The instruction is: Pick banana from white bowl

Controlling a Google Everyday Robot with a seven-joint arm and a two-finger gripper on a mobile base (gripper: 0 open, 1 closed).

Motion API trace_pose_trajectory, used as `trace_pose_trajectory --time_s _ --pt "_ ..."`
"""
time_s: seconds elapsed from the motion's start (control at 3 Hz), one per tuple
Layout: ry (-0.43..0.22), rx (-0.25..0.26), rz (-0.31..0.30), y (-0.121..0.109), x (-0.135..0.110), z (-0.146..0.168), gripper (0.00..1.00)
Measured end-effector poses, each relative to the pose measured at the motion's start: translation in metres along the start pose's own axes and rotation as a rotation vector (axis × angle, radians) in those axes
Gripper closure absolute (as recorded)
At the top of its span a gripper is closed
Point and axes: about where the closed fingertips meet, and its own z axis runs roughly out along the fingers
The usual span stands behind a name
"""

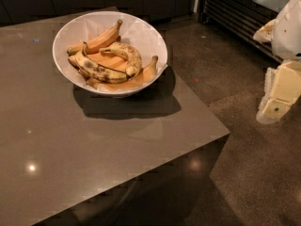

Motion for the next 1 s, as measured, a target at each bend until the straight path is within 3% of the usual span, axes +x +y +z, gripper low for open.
trace_pose_trajectory --time_s 0.33,1.0 --pt "0.000 0.000 0.000 0.000 0.000 0.000 0.00" --pt "0.051 -0.053 -0.024 -0.019 -0.025 0.015 0.00"
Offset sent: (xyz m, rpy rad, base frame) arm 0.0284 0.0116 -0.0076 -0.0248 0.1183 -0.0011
